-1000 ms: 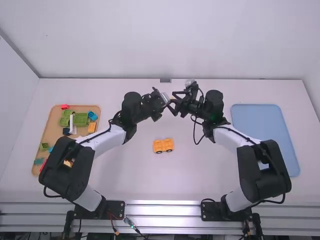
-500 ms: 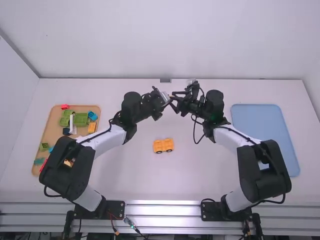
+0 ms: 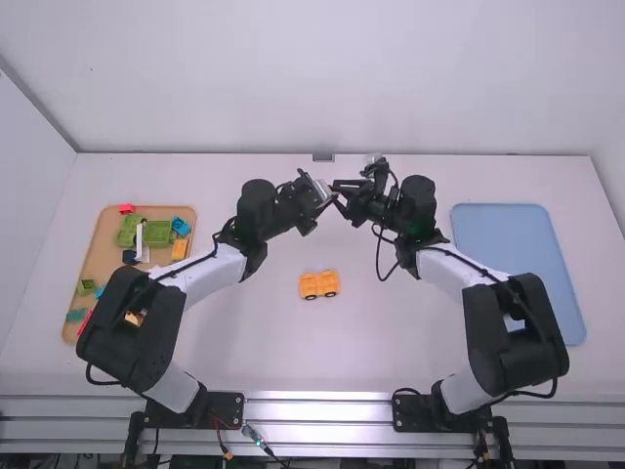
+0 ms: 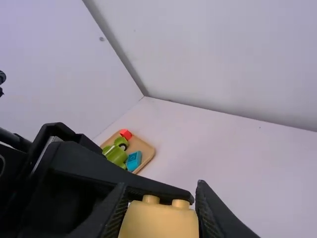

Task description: Assemble lego blocks to make yellow taxi

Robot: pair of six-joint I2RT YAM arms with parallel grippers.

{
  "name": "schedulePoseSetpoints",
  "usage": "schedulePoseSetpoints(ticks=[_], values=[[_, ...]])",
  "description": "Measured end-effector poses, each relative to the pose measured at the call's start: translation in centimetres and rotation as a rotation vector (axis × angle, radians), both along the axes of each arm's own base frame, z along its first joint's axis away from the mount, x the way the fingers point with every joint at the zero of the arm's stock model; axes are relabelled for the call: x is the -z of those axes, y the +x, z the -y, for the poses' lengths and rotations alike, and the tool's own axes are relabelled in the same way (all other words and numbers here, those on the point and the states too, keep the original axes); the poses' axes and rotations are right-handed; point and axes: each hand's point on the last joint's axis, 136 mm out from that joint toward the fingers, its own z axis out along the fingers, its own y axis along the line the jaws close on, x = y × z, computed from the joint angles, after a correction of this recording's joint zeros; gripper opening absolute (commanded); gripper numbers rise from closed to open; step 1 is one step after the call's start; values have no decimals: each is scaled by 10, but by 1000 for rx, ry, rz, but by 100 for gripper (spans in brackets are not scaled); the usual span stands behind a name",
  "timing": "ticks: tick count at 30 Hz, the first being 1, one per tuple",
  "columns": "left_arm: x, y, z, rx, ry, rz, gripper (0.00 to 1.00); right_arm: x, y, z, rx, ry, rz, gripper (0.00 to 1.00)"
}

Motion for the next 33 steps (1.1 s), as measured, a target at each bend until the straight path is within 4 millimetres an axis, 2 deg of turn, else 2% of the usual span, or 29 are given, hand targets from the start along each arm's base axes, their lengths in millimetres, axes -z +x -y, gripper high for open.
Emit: schedulePoseSetpoints(ticks=[1,7,11,13,16,17,19,22,26,29,33], values=[[-1,0,0,4,-2,1,99,0,0,0,-2,0,-2,23],[14,-6,0,28,10,-78,99,0,2,6,2,-18,29,22],[30,-16,-9,110,3,-237,99,-2,5,18,-11,-41,85,22],[24,-17,-21,157,-20,-305,99,-3,3,23,-39,-51,109,21],[-5,-16,-47,252,-67,-342,99,-14,1,27,-118,-68,158,21],[-8,-16,-48,260,-71,-341,99,-15,0,28,-121,-69,161,21],[-30,-18,-61,328,-101,-311,99,-25,-3,26,-193,-80,190,20],[-46,-28,-58,419,-125,-277,99,-40,-15,20,-310,-89,258,20],[-53,-45,-47,524,-147,-266,99,-59,-32,15,-446,-83,375,20],[-55,-52,-43,562,-153,-260,99,-67,-39,13,-497,-77,443,20],[-59,-57,-42,600,-168,-257,99,-69,-48,7,-545,-73,493,19]])
